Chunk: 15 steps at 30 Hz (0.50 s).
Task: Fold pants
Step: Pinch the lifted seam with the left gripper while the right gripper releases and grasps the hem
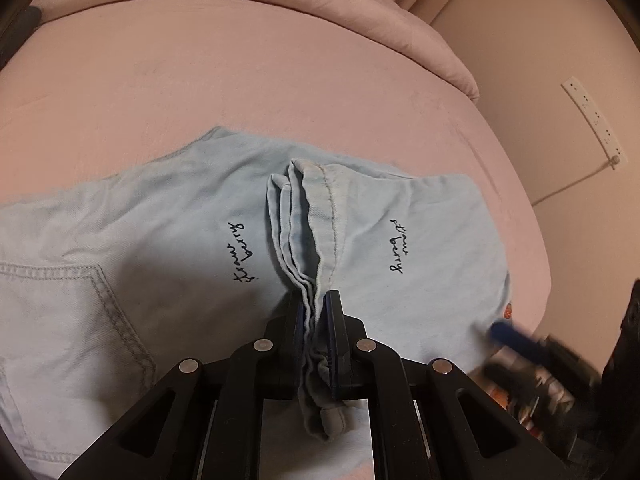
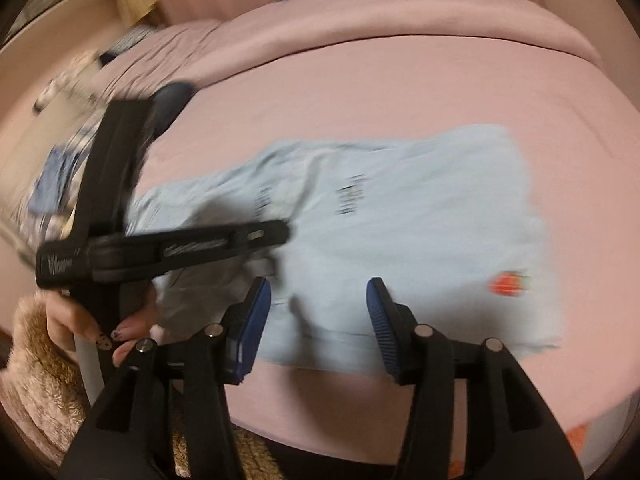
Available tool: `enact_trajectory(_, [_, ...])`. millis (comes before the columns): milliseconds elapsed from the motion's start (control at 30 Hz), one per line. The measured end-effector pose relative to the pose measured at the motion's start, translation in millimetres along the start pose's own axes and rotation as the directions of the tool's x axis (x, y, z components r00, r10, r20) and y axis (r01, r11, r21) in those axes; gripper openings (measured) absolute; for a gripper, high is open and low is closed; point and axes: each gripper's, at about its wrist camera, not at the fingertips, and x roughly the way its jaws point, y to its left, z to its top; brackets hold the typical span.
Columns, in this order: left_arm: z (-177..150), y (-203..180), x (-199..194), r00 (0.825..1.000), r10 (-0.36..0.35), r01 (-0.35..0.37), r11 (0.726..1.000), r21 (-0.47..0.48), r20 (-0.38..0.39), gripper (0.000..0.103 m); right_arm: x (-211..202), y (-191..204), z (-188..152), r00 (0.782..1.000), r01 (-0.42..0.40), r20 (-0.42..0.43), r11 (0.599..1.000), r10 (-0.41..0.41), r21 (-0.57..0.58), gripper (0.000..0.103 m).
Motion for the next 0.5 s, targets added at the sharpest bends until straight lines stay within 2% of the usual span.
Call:
enact_trajectory(100, [-5, 2, 2, 1.000, 0.017, -0.017, 1.000, -0.008, -0.008, 0.007, -13, -26, 1, 0.991, 0.133, 0.023, 0.989, -0.134, 0.068, 0.051])
enact_trajectory(167, [-9, 2, 2, 0.999, 0.039, -0.039, 0.999, 0.001, -0.004, 0.007, -6, -42, 2, 0.977, 0.211, -0.018, 0.972, -0.211, 0.098, 0.045])
enact_trajectory(233, [-10, 0, -1, 0.999, 0.051, -0.051, 0.999, 0.009, -0.006, 0.007, 3, -50, -4, 0.971, 0.235, -0.057, 0.967, -0.230, 0.097, 0.029])
enact_trajectory(367, [-13, -2, -5, 0.998, 0.065, -0.065, 0.998, 0.011, -0.007, 0.007, 13, -53, -16, 0.967, 0.251, -0.067, 0.965, -0.246, 0.077, 0.025])
enact_trajectory(500, [-15, -7, -12, 0.996, 0.085, -0.085, 0.996, 0.004, -0.002, 0.007, 15, -56, -11, 0.966, 0.252, -0.076, 0.964, -0.246, 0.086, 0.025])
